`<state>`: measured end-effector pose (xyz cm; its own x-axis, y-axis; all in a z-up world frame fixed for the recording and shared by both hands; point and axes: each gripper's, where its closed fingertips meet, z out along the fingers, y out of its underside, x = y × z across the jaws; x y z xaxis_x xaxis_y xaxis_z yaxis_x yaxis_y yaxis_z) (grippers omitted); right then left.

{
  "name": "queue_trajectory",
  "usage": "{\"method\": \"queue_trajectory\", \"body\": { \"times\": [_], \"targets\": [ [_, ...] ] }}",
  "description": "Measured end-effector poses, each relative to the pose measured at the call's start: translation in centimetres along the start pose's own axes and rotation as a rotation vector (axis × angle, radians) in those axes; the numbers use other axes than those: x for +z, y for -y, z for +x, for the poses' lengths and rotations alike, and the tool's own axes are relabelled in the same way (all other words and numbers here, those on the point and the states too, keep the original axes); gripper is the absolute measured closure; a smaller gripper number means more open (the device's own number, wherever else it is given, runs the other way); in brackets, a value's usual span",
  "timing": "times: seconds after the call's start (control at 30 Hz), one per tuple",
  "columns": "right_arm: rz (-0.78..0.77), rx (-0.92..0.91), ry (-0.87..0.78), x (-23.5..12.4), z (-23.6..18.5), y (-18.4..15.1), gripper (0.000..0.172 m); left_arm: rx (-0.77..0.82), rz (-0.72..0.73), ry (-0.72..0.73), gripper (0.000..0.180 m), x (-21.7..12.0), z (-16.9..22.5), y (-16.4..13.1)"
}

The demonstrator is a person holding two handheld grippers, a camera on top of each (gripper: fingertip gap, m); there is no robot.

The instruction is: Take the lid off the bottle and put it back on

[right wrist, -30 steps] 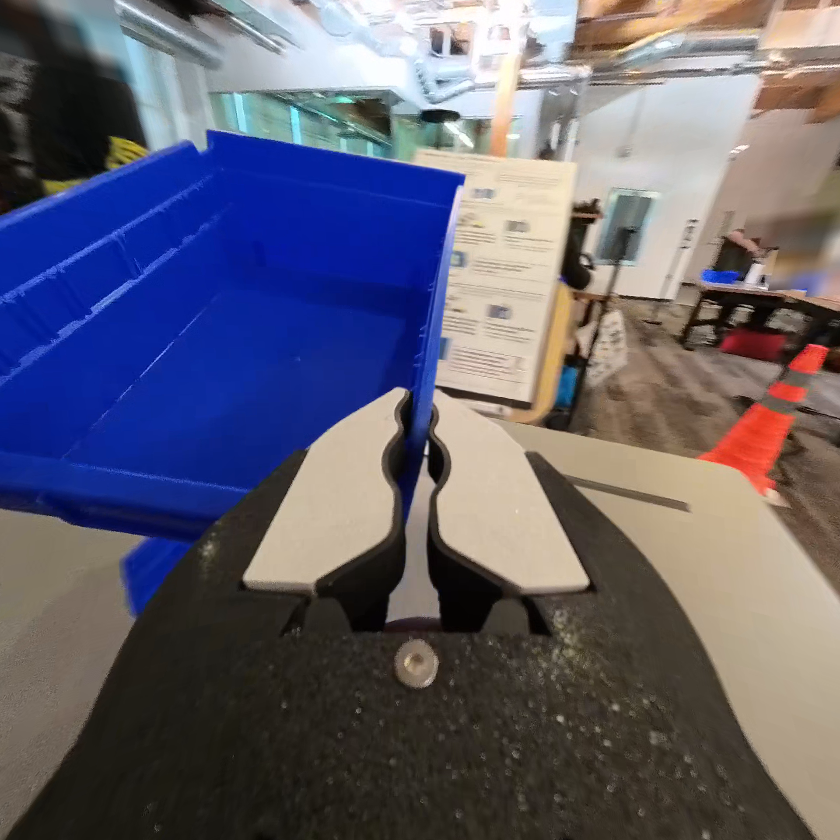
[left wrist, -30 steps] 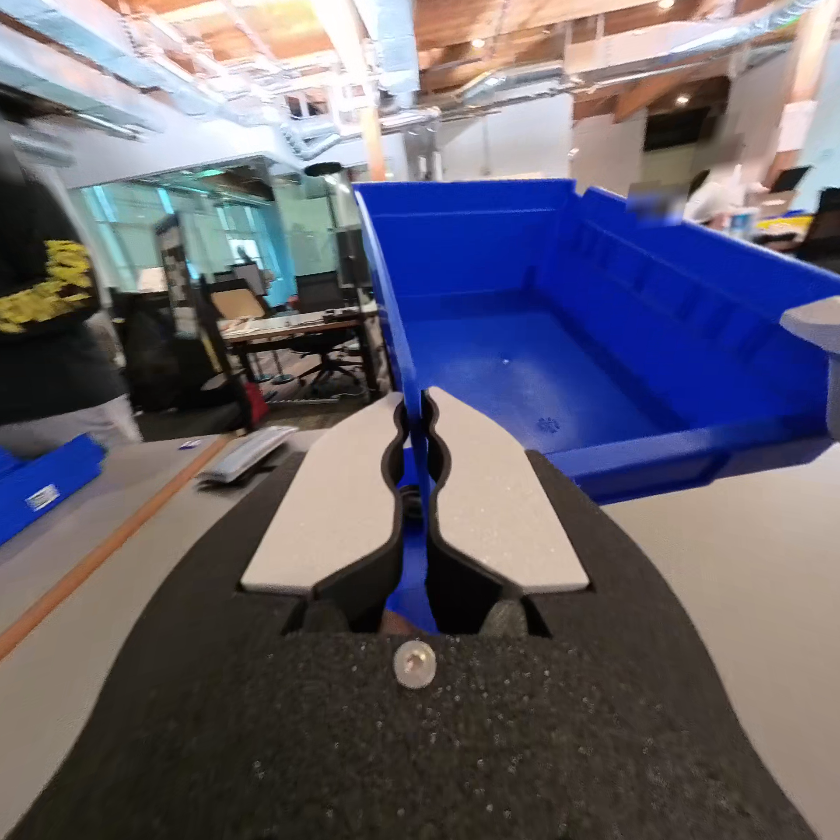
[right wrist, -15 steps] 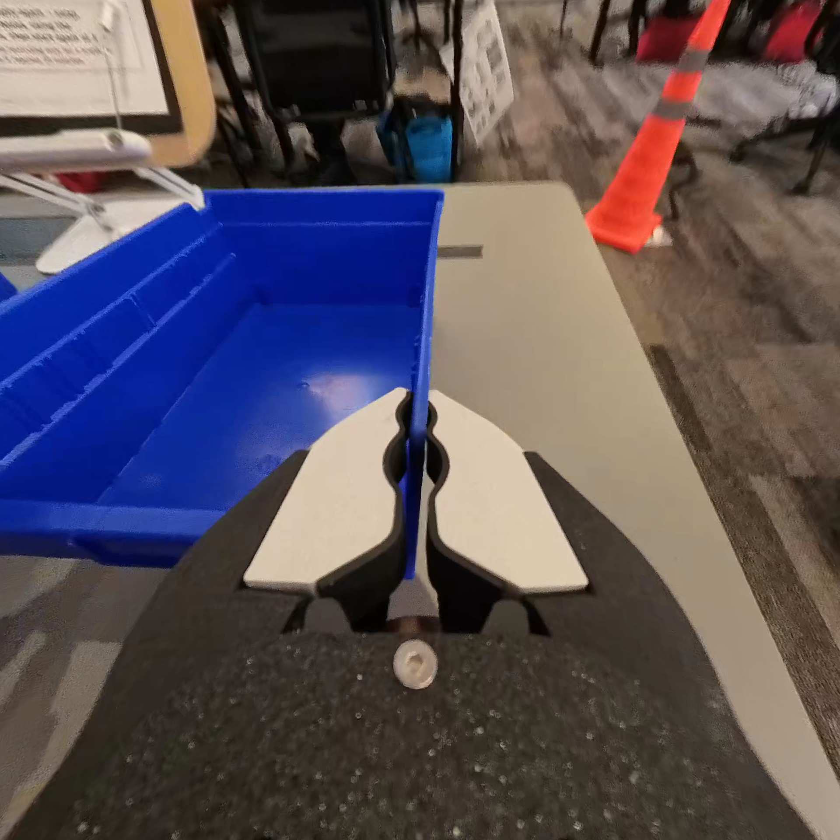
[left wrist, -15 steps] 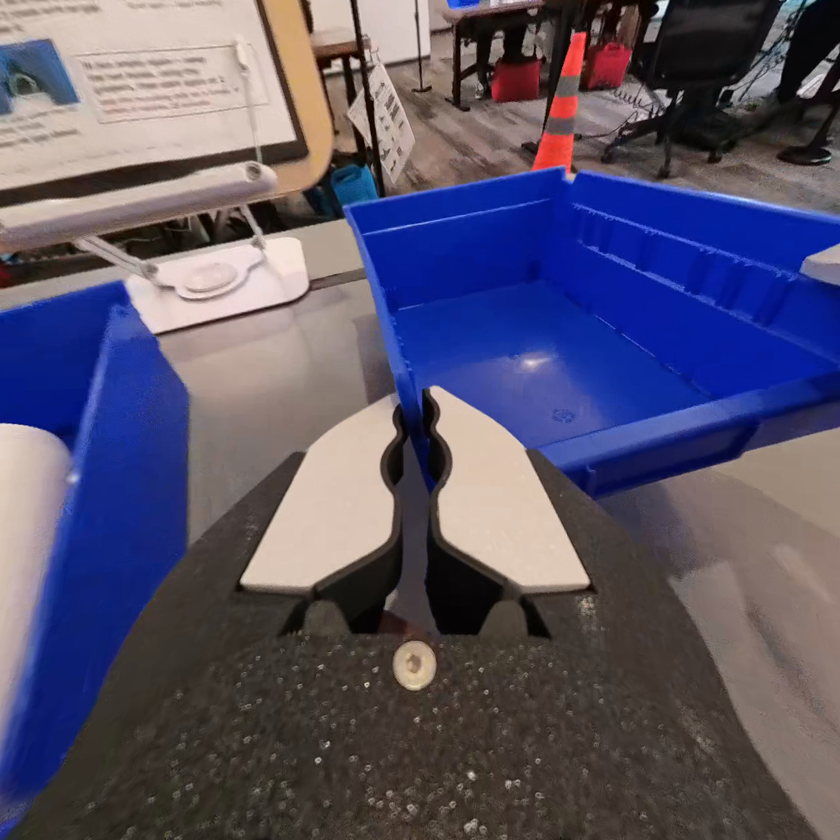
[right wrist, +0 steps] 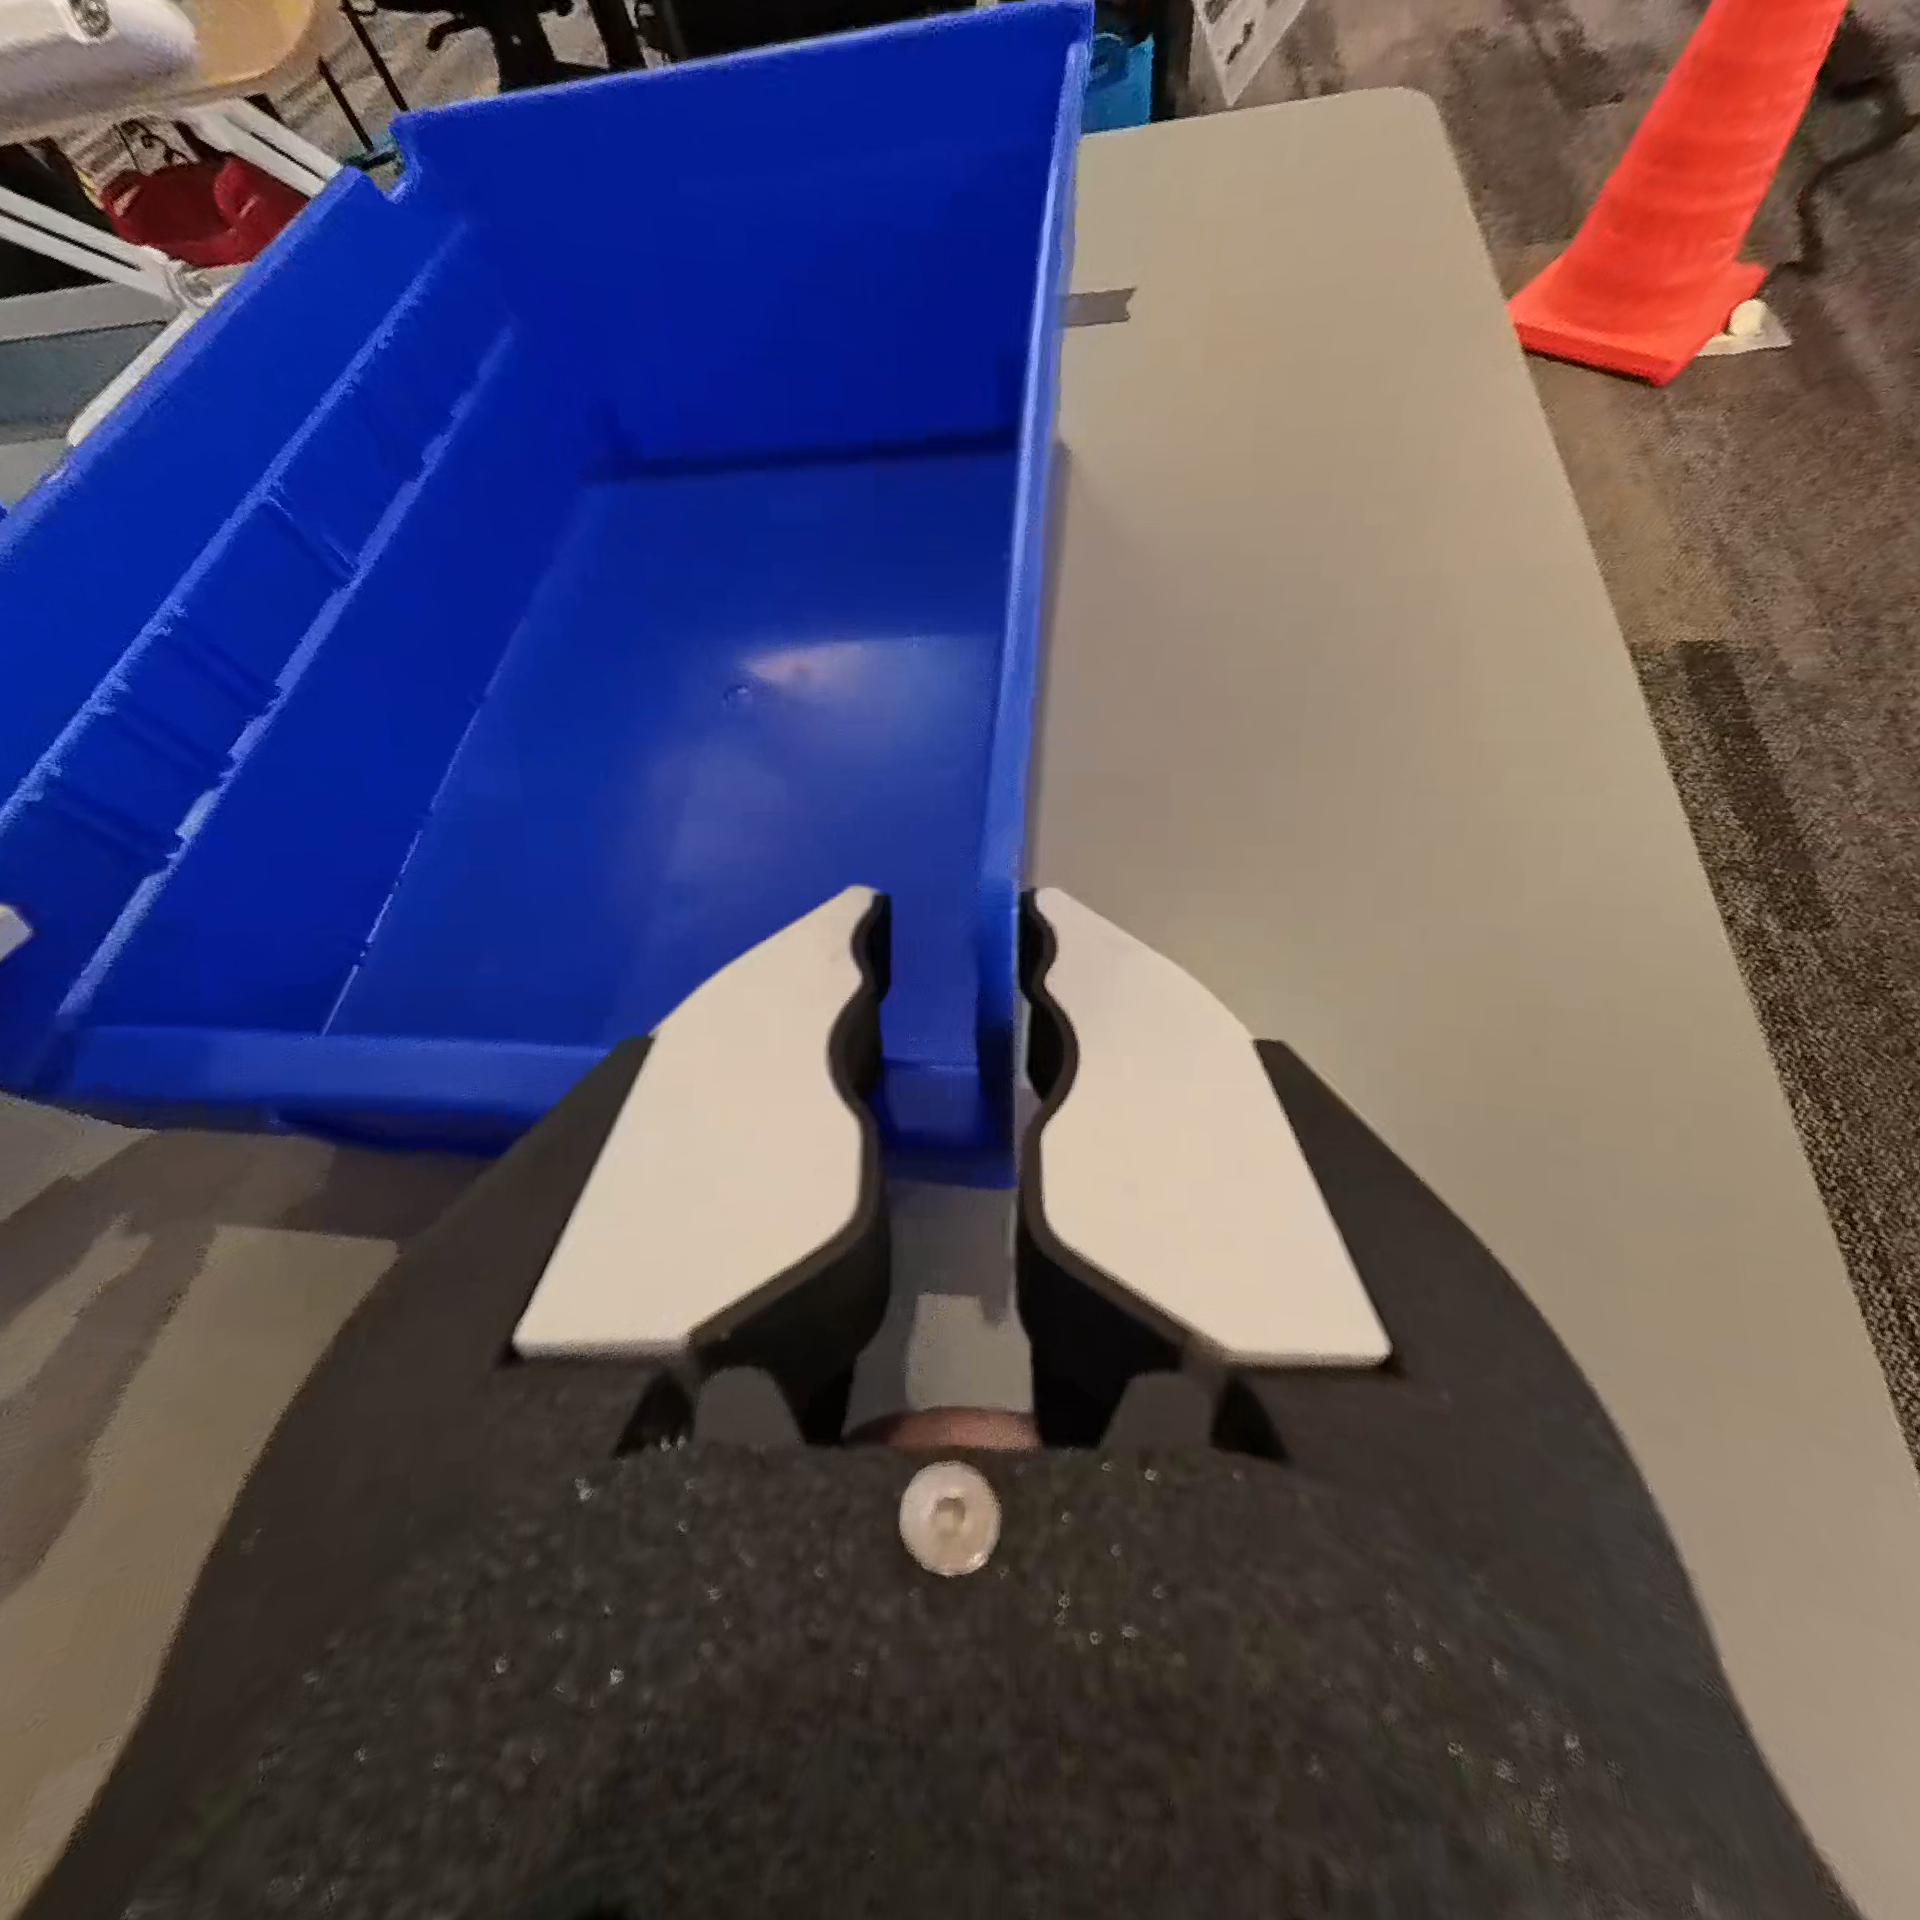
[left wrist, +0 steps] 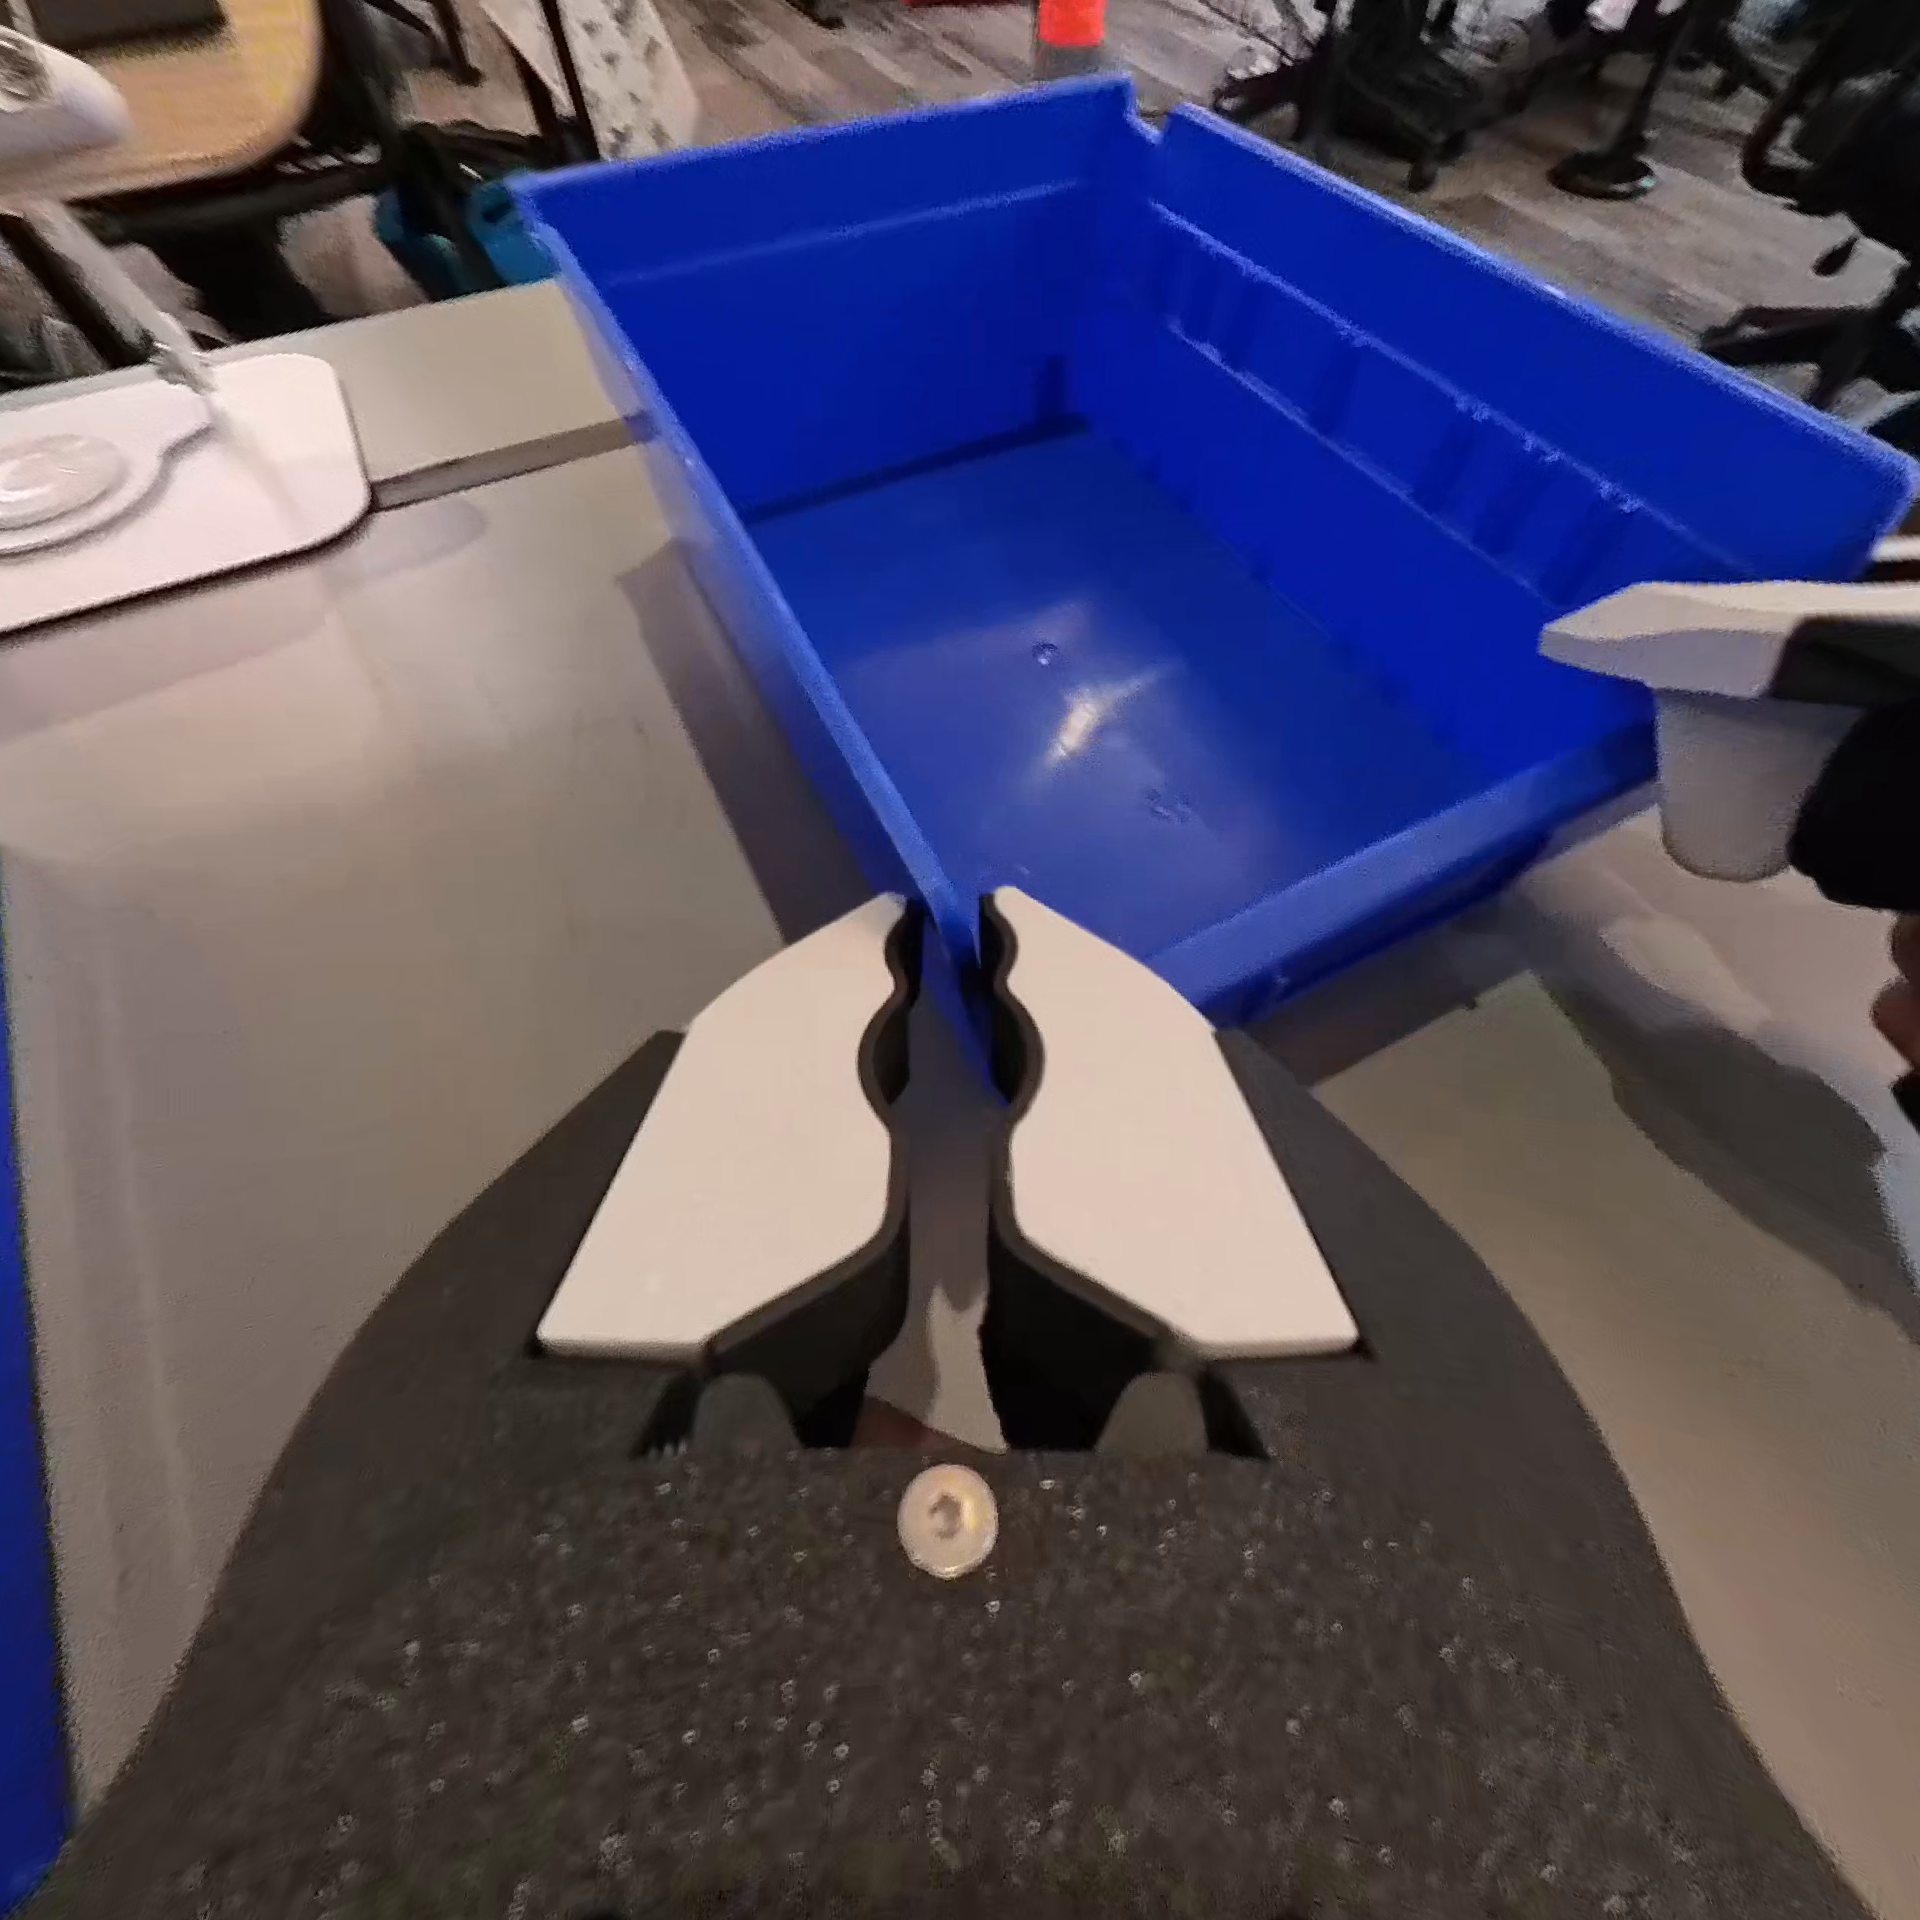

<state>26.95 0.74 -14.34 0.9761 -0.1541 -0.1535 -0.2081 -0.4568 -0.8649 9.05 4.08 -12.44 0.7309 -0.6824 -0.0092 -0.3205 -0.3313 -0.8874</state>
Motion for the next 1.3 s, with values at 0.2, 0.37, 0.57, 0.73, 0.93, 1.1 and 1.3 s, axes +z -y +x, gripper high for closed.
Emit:
{"method": "queue_trajectory", "body": {
  "times": [0.2,0.37,0.57,0.73,0.93,1.1,1.3],
  "targets": [
    [0.117,-0.023,-0.093,-2.7,1.7,3.3,0.131,0.046,0.017,-0.149,0.146,-7.3,-1.5,1.5],
    [0.252,-0.003,-0.004,-5.9,-0.6,7.5,0.126,0.022,0.117,-0.125,0.140,-16.4,-9.3,2.5],
    [0.373,-0.100,0.172,-8.5,-9.0,12.0,0.123,-0.012,0.174,0.236,0.140,-23.0,-23.8,-1.7],
    [0.367,-0.223,0.347,-7.7,-20.9,12.2,0.115,0.005,0.104,0.434,0.139,-23.4,-30.3,-7.3],
    [0.121,-0.284,0.519,-2.7,-35.0,4.2,0.103,-0.130,0.036,0.399,0.139,-20.7,-32.7,-10.8],
    [-0.151,-0.238,0.556,1.3,-40.7,-4.7,0.104,-0.213,0.038,0.291,0.149,-19.7,-32.5,-11.5],
    [-0.128,-0.358,0.322,2.5,-39.3,-5.9,0.150,-0.172,0.016,0.355,0.177,-19.8,-32.5,-11.6]
  ]
}}
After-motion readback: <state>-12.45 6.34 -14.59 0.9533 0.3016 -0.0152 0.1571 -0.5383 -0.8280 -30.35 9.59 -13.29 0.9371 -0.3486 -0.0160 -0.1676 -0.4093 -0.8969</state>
